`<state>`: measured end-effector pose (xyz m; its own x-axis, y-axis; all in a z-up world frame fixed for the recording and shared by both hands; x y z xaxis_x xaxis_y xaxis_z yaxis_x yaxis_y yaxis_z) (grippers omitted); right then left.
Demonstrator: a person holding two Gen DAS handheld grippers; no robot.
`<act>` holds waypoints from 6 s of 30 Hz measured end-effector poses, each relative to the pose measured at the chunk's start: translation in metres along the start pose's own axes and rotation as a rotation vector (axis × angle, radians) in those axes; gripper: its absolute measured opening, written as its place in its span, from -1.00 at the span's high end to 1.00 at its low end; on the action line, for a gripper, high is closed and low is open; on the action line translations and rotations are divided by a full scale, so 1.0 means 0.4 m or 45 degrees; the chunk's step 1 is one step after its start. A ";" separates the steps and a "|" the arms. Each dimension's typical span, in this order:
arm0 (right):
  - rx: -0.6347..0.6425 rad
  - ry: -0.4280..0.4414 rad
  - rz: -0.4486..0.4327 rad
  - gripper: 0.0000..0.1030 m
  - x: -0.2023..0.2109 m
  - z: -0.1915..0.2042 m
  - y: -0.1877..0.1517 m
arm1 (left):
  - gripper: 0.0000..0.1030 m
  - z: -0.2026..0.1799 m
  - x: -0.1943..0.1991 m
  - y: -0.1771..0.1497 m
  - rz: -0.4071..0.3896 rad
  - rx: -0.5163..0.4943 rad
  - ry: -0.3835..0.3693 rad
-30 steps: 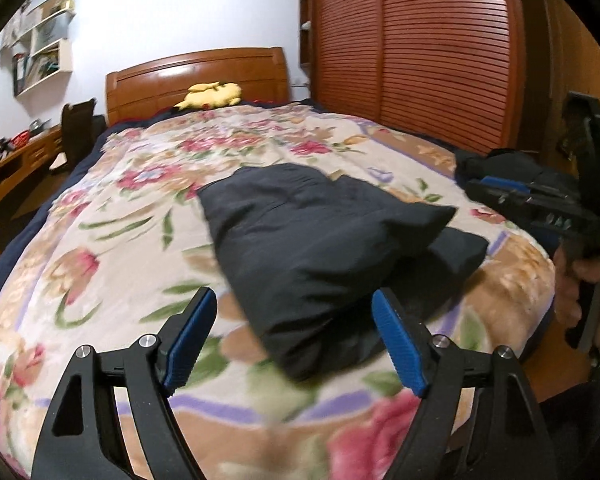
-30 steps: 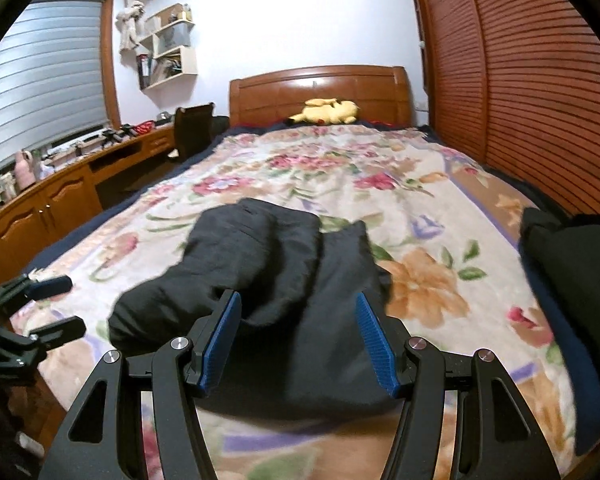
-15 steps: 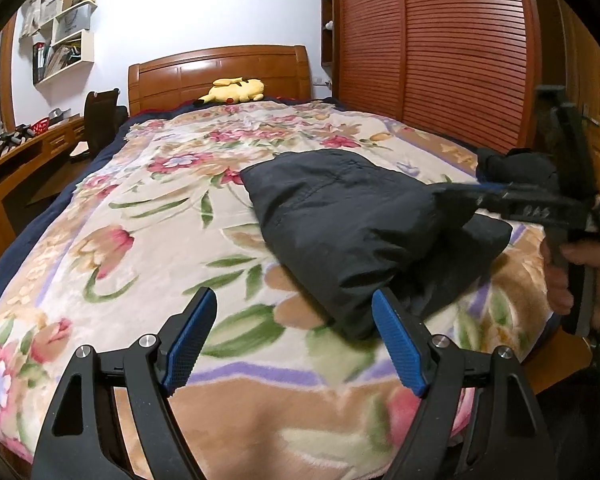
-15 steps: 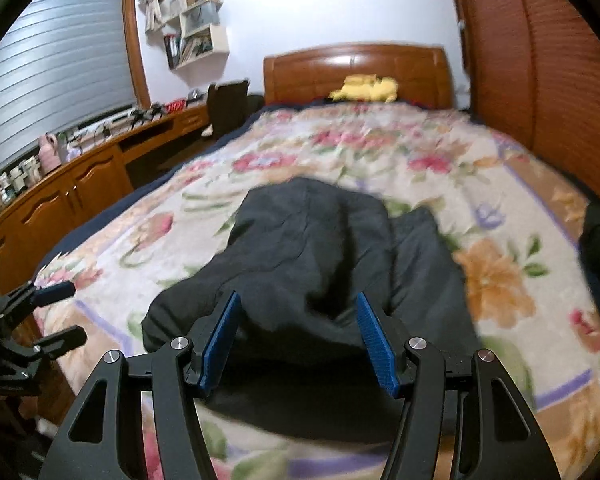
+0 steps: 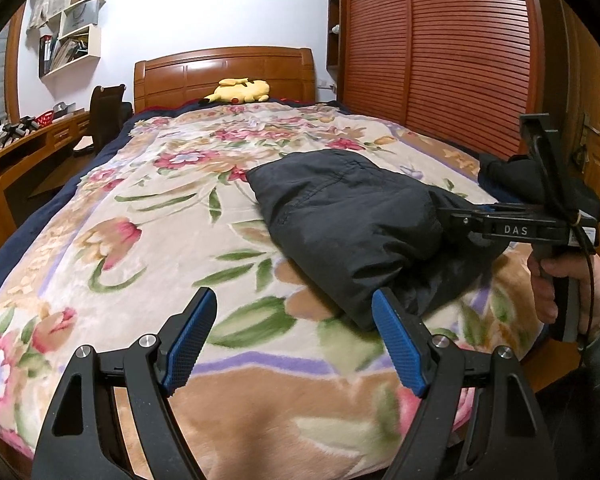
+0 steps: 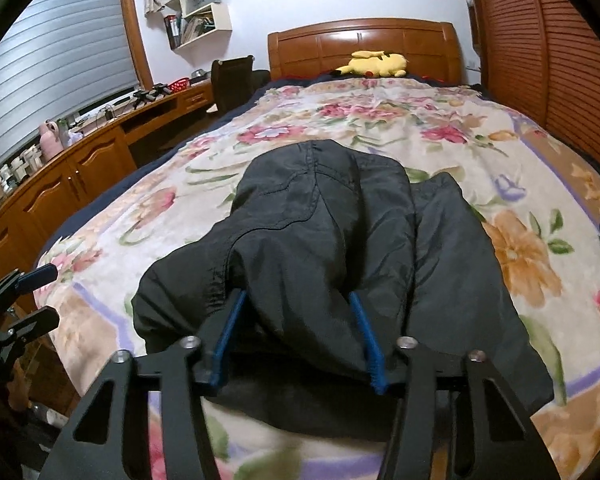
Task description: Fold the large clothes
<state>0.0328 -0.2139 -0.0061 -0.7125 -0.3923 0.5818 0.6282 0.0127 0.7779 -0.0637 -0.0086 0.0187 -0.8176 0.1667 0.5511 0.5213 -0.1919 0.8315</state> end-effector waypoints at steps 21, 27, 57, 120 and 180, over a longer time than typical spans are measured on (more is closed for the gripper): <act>0.080 -0.051 -0.343 0.84 0.141 0.018 -0.029 | -0.57 -0.013 -0.014 -0.007 0.015 -0.011 -0.015; 0.009 -0.125 -0.382 0.84 0.213 -0.068 -0.067 | -0.57 -0.027 -0.011 -0.004 0.004 -0.020 -0.031; 0.167 -0.146 -0.271 -0.16 0.251 0.026 -0.081 | -0.57 -0.025 -0.010 0.010 -0.042 0.008 -0.075; 0.085 -0.291 -0.089 -0.17 0.144 -0.215 -0.230 | -0.99 0.018 -0.531 0.297 0.111 -0.127 -0.112; -0.221 -0.119 0.062 -0.15 0.015 -0.268 -0.216 | 0.64 -0.018 -0.595 0.414 0.185 -0.164 -0.097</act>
<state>0.0078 -0.3158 -0.0954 -0.7007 -0.3079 0.6436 0.7014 -0.1323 0.7004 0.2154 -0.0871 0.0249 -0.7125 0.2001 0.6725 0.5930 -0.3405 0.7297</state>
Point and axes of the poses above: each gripper's, at about its wrist camera, not at the fingertips, and x roughly against the way its jaws point, z to its left, y to its top, the point moved 2 cm from there along -x, roughly the way its jaws point, and after that the axes turned 7 degrees about -x, right-handed, at the moved point
